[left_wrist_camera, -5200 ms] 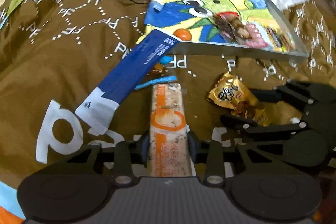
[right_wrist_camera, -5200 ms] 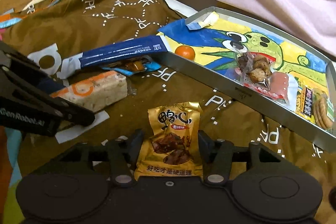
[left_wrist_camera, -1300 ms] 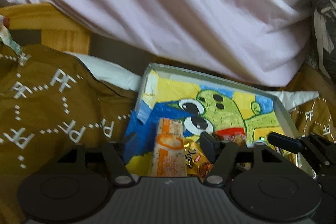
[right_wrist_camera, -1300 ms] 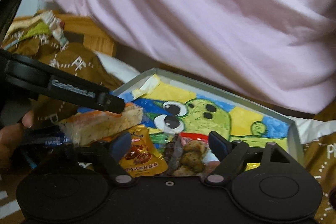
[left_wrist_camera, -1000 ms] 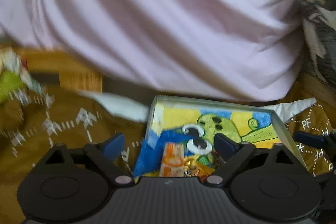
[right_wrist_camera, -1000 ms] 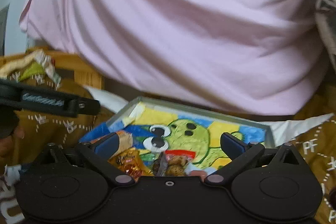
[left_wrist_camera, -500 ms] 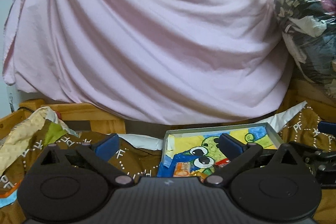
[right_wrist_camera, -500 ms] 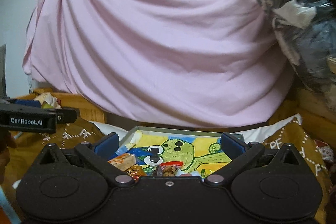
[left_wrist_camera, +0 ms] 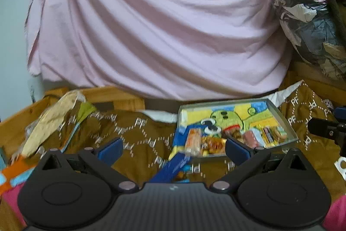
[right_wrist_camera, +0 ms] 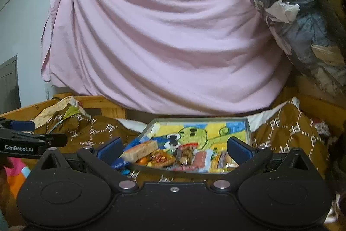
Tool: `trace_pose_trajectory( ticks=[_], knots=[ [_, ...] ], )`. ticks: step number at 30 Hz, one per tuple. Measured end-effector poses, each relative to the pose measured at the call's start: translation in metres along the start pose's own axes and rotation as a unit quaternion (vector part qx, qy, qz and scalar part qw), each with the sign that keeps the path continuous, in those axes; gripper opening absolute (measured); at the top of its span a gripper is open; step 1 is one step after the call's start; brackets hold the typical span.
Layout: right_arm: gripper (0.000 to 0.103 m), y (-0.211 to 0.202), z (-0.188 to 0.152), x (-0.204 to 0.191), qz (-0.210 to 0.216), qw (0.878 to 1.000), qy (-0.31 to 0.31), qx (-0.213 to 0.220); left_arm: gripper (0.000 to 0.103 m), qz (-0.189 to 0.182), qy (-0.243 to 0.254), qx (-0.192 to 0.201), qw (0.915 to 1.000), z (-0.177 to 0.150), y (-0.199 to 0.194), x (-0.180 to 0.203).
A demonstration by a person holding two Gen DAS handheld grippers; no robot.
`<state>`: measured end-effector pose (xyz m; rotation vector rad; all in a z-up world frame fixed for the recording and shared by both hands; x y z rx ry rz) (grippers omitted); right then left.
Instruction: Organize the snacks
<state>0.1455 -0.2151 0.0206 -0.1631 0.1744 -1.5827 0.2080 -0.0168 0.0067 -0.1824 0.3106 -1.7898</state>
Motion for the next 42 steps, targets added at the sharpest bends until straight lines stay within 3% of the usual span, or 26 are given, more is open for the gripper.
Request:
trace_pose_trajectory(
  ticks=[15,21,27,42],
  knots=[
    [0.102,-0.034,-0.047,-0.029,0.011,0.998,0.001,-0.062,0.103,-0.006,-0.052,-0.081,0.9953,-0.062,-0.043,-0.011],
    [0.102,-0.026,-0.066,-0.036,0.018,0.994,-0.008,-0.109,0.103,0.011,-0.045,-0.111,0.9927,-0.075,-0.044,-0.012],
    [0.102,-0.018,-0.080,-0.039,0.019,0.990,-0.014,-0.141,0.103,0.022,-0.037,-0.137,0.9896,-0.085,-0.039,-0.011],
    [0.102,-0.003,-0.081,-0.045,0.016,0.987,-0.031,-0.158,0.103,0.032,-0.045,-0.168,0.9843,-0.088,-0.030,-0.016]
  ],
)
Point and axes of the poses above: each gripper's, at about its wrist camera, not at the fingertips, and y roughly the way its jaws point, x to its right, z to its top, the point moved 10 cm from there along y, roughly the way its jaws point, and after that the axes turned 2 degrees about -y, right-handed, at the moved point
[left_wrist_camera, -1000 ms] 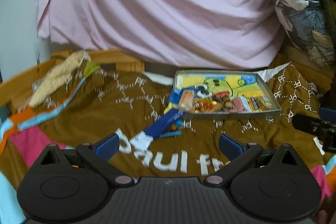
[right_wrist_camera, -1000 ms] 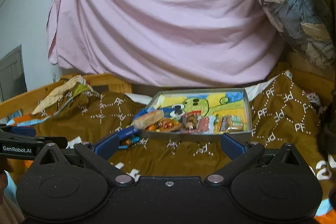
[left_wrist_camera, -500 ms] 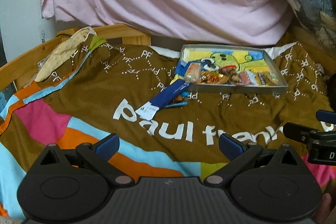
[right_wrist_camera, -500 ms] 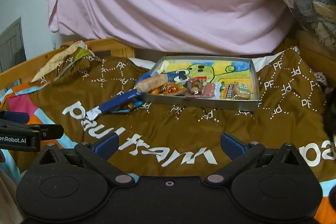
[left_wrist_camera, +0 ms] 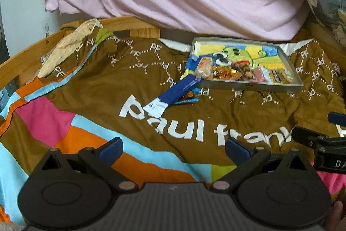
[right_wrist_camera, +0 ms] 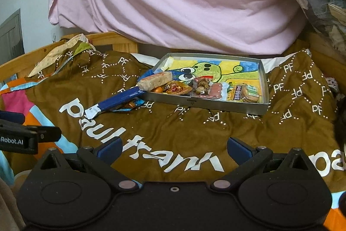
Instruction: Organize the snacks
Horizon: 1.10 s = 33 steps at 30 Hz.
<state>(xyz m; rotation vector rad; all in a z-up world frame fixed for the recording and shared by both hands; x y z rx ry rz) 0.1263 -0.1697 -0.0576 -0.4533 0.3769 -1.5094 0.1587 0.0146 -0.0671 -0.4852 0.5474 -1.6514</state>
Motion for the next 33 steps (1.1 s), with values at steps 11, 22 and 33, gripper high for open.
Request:
trace_pose_trajectory(
  ticks=[11,22,33],
  knots=[
    [0.102,0.026,0.018,-0.010,0.045,0.999,0.004,-0.020,0.103,-0.009,-0.062,-0.037,0.9974,0.001,0.023,-0.019],
    [0.102,0.072,0.033,-0.025,0.066,0.998,0.003,-0.017,0.103,0.007,-0.035,-0.005,0.9994,0.038,0.044,-0.030],
    [0.102,0.128,0.024,-0.042,0.082,0.994,-0.061,-0.039,0.103,-0.061,-0.013,-0.041,0.9972,0.068,0.121,-0.032]
  ],
)
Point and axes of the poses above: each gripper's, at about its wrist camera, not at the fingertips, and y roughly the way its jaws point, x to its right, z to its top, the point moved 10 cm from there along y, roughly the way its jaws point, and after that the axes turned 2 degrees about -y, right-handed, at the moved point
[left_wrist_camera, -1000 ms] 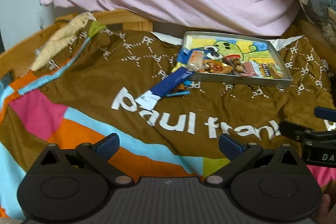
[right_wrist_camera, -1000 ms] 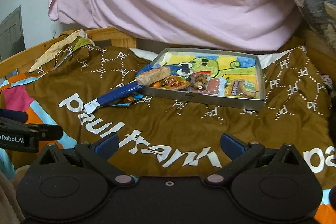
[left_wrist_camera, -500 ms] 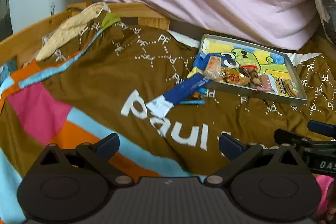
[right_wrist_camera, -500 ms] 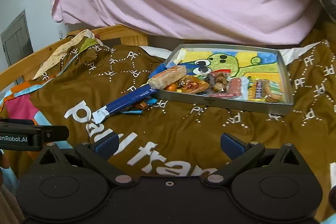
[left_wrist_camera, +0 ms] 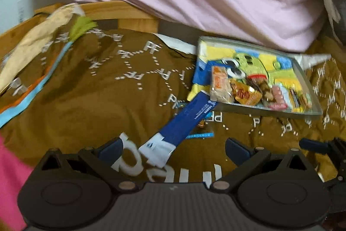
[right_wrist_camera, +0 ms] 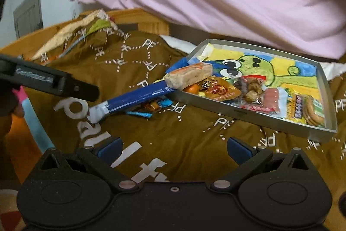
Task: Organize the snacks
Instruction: 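Move left tool to the blue stick packet while right tool approaches the blue-labelled snack bag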
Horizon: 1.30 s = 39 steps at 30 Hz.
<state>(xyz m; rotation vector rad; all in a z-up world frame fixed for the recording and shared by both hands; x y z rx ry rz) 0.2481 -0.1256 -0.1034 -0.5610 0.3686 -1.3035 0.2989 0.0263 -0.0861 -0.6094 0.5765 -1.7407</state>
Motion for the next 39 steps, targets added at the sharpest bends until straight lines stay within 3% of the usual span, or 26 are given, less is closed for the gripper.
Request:
trace_pose_trajectory(
  ticks=[4,9,12,18,22,26,34,39],
  knots=[
    [0.102,0.018,-0.002,-0.001,-0.011,0.999,-0.041,-0.006,0.103,-0.019,0.044,-0.032,0.9983,-0.002,0.028,0.008],
    [0.102,0.033,-0.002,0.004,0.001,0.999,-0.050,-0.013,0.103,-0.006,0.098,-0.019,0.9950,0.007,0.050,0.009],
    [0.097,0.045,0.005,0.008,0.001,0.999,-0.041,-0.024,0.102,0.002,0.137,-0.024,0.9904,0.013,0.064,0.007],
    [0.088,0.068,0.024,0.014,0.043,0.998,0.004,-0.040,0.097,-0.022,0.170,-0.037,0.9845,0.009,0.077,0.006],
    [0.072,0.081,0.028,0.011,0.085,0.994,0.047,-0.056,0.094,-0.035,0.167,-0.042,0.9845,0.010,0.080,0.003],
    [0.055,0.093,0.025,0.008,0.122,0.986,0.092,-0.073,0.083,-0.040,0.155,-0.050,0.9859,0.010,0.085,-0.002],
    [0.041,0.114,0.031,0.000,0.187,0.961,0.183,-0.087,0.074,-0.066,0.170,-0.063,0.9812,0.000,0.090,0.004],
    [0.017,0.129,0.027,-0.005,0.194,0.953,0.208,-0.102,0.056,-0.062,0.176,-0.075,0.9795,-0.007,0.094,0.004]
  ],
)
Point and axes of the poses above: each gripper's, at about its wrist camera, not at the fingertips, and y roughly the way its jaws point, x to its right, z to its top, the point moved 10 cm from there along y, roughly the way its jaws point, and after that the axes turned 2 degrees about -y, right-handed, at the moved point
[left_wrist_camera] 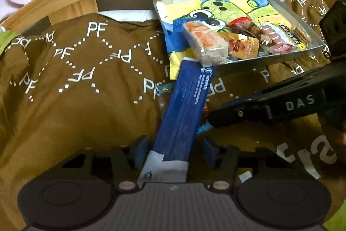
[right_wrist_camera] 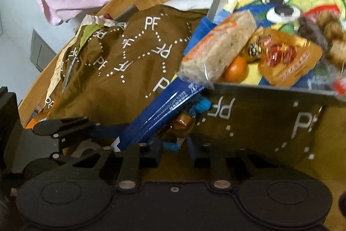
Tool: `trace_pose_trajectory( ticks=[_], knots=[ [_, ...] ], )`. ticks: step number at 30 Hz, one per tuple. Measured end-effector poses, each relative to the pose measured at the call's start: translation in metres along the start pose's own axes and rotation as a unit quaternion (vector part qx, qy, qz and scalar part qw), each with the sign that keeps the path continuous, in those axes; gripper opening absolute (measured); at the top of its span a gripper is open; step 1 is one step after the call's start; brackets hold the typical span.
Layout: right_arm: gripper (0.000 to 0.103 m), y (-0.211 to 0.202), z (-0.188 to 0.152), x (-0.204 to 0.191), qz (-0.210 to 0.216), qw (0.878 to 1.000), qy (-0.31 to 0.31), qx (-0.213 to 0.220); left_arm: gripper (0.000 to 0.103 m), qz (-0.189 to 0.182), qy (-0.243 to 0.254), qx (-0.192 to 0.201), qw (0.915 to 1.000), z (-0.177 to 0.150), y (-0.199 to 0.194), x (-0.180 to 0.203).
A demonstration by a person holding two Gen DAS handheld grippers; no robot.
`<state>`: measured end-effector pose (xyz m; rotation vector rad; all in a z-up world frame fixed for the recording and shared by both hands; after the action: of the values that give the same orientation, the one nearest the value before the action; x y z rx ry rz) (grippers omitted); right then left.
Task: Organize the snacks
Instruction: 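Move left tool to the blue stick packet while right tool approaches the blue-labelled snack bag, then grasp and lift the blue stick packet with left gripper while right gripper grasps the snack bag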
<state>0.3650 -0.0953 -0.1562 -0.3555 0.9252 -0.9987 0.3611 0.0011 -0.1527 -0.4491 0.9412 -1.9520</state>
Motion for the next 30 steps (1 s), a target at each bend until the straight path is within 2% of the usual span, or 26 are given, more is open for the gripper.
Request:
trace_pose_trajectory(
  ticks=[2,7,13,24,27,29,30],
  knots=[
    [0.011,0.001,-0.003,0.003,0.001,1.000,0.009,-0.002,0.048,0.001,-0.002,0.001,1.0000,-0.001,0.000,-0.001],
    [0.005,-0.004,-0.006,0.007,-0.012,1.000,0.011,0.005,0.045,-0.006,-0.023,-0.007,0.9997,-0.003,-0.002,0.001],
    [0.004,-0.029,-0.019,0.010,-0.047,0.999,0.000,-0.004,0.044,-0.008,-0.050,-0.032,0.9982,-0.011,-0.009,0.008],
    [0.005,-0.105,-0.057,0.023,-0.099,0.991,-0.069,-0.056,0.042,-0.036,-0.027,-0.055,0.9974,-0.031,-0.025,0.050],
    [0.011,-0.119,-0.063,0.030,-0.116,0.988,-0.085,-0.055,0.044,-0.028,-0.007,-0.057,0.9980,-0.033,-0.025,0.061],
    [0.028,-0.123,-0.062,0.035,-0.138,0.986,-0.092,-0.035,0.053,-0.021,0.001,-0.055,0.9982,-0.032,-0.024,0.062],
    [0.033,-0.124,-0.060,0.038,-0.144,0.985,-0.088,-0.023,0.057,-0.020,0.001,-0.055,0.9983,-0.031,-0.023,0.062]
  ],
)
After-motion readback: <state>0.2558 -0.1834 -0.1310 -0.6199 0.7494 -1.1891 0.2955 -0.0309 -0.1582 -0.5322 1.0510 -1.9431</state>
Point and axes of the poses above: each gripper's, at about its wrist camera, not at the fingertips, and y roughly the way its jaws point, x to its right, z to its top, the point moved 10 cm from there along y, roughly the way its jaws point, and after that the axes turned 2 degrees about -y, right-handed, at the moved point
